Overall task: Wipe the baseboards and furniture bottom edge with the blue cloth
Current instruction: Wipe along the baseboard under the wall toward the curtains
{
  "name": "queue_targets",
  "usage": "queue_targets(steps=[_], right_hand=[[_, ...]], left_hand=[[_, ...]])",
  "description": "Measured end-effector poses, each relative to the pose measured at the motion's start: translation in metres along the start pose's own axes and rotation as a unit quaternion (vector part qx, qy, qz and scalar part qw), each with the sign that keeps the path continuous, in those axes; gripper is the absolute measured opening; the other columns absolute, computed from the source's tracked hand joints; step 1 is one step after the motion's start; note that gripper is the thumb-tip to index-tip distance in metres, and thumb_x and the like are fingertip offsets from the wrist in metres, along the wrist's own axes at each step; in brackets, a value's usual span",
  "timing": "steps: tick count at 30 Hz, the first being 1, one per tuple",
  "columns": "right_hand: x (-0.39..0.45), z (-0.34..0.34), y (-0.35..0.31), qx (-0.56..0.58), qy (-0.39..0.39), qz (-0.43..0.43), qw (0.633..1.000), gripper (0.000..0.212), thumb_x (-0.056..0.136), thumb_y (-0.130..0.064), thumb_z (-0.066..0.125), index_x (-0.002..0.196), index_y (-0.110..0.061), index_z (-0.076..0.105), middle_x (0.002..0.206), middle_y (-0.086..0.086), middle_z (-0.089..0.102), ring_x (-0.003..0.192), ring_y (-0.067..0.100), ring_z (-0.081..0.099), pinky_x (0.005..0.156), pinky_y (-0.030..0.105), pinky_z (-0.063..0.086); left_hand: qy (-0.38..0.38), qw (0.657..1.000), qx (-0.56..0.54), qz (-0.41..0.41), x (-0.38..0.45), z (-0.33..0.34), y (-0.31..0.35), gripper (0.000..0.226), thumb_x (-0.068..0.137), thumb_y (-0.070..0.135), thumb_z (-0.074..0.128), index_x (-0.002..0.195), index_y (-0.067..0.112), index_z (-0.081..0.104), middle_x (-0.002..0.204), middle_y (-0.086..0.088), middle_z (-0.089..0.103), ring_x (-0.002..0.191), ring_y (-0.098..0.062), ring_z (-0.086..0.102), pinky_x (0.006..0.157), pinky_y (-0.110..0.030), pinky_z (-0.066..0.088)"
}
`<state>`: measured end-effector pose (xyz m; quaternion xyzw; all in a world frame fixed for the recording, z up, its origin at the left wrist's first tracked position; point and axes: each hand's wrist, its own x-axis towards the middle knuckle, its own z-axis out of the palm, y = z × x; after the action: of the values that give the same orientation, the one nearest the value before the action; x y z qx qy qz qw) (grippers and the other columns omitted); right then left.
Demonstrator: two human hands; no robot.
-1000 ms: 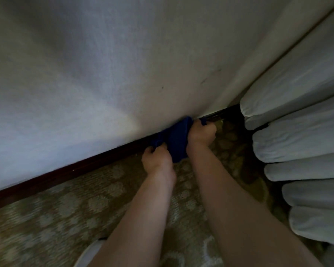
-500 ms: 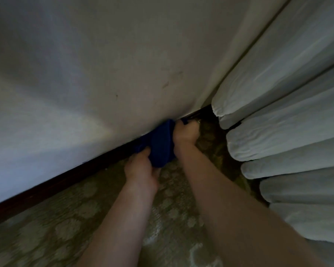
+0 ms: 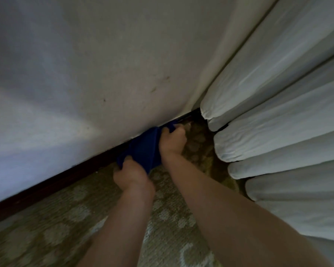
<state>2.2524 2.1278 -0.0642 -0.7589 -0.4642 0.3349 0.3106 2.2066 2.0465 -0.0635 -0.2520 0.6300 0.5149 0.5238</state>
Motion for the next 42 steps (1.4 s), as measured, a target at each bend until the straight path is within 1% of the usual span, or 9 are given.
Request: queue_targets(steps=[5,8,11,16,22,30,33,36,42], right_hand=[[0.023,-0.009,0.003,0.050,0.020,0.028,0.998,0.033,0.095,-0.011,0.054,0.125,0.000,0.054,0.126,0.020,0.060,0.111,0.029,0.057,0.075,0.019,0.035],[0.052,-0.015,0.001,0.101,0.083,0.068,0.989,0.040,0.094,-0.012,0.054,0.132,0.000,0.052,0.131,0.019,0.058,0.118,0.032,0.056,0.092,0.031,0.044],[0.083,-0.021,-0.004,0.127,0.130,0.050,0.982,0.050,0.098,-0.012,0.049,0.145,-0.001,0.036,0.146,0.016,0.044,0.133,0.032,0.044,0.114,0.034,0.033],[0.072,-0.007,0.007,0.042,0.147,0.023,0.988,0.044,0.095,-0.011,0.051,0.137,-0.002,0.048,0.137,0.017,0.054,0.125,0.031,0.052,0.102,0.031,0.038],[-0.009,0.012,0.020,-0.012,0.036,-0.111,0.993,0.026,0.091,-0.005,0.056,0.116,-0.001,0.058,0.121,0.014,0.059,0.113,0.025,0.055,0.092,0.020,0.033],[0.076,-0.019,-0.002,0.156,0.108,0.042,0.981,0.045,0.094,-0.008,0.054,0.138,-0.003,0.046,0.138,0.014,0.053,0.124,0.028,0.051,0.104,0.029,0.038],[0.089,-0.017,-0.004,0.180,0.129,0.059,0.973,0.047,0.095,-0.008,0.053,0.140,-0.001,0.041,0.138,0.014,0.051,0.127,0.028,0.050,0.098,0.020,0.035],[0.076,-0.008,0.000,0.117,0.152,0.036,0.981,0.045,0.093,-0.010,0.054,0.136,0.001,0.047,0.136,0.017,0.054,0.124,0.030,0.053,0.105,0.029,0.040],[0.011,0.009,0.012,0.073,0.005,-0.048,0.996,0.009,0.092,-0.007,0.052,0.096,-0.011,0.045,0.104,0.005,0.053,0.092,0.020,0.054,0.084,0.030,0.044]], left_hand=[[-0.077,0.996,-0.032,-0.017,0.004,0.010,0.002,0.046,0.097,0.013,0.053,0.142,0.009,0.045,0.141,-0.015,0.052,0.122,-0.033,0.055,0.097,-0.040,0.050],[-0.215,0.973,-0.058,-0.067,0.003,0.026,0.004,0.036,0.100,0.011,0.050,0.135,0.008,0.051,0.127,-0.014,0.061,0.106,-0.027,0.062,0.095,-0.038,0.052],[-0.263,0.960,-0.063,-0.079,0.001,0.052,0.003,0.034,0.100,0.007,0.048,0.135,0.007,0.052,0.129,-0.015,0.060,0.109,-0.027,0.060,0.101,-0.039,0.049],[-0.172,0.984,-0.016,-0.050,0.012,0.052,0.003,0.037,0.099,0.008,0.049,0.135,0.003,0.052,0.120,-0.017,0.062,0.094,-0.027,0.062,0.094,-0.039,0.052],[0.037,0.996,-0.077,0.035,0.011,0.003,-0.008,0.052,0.095,0.024,0.055,0.143,0.007,0.044,0.143,-0.014,0.049,0.126,-0.030,0.052,0.100,-0.035,0.044],[-0.216,0.975,-0.045,-0.012,0.005,0.045,-0.005,0.040,0.099,0.012,0.052,0.139,0.013,0.048,0.128,-0.013,0.060,0.104,-0.024,0.063,0.087,-0.037,0.056],[-0.197,0.978,-0.030,-0.056,0.011,0.067,-0.001,0.045,0.098,0.007,0.051,0.142,0.013,0.047,0.130,-0.015,0.059,0.106,-0.026,0.061,0.084,-0.036,0.057],[-0.161,0.986,-0.011,-0.027,0.019,0.061,-0.003,0.045,0.097,0.008,0.051,0.141,0.013,0.048,0.129,-0.014,0.060,0.100,-0.027,0.062,0.075,-0.034,0.057],[0.014,0.999,-0.001,0.036,0.026,0.019,-0.005,0.046,0.098,0.020,0.047,0.138,-0.002,0.044,0.141,-0.023,0.049,0.127,-0.042,0.049,0.106,-0.049,0.042]])
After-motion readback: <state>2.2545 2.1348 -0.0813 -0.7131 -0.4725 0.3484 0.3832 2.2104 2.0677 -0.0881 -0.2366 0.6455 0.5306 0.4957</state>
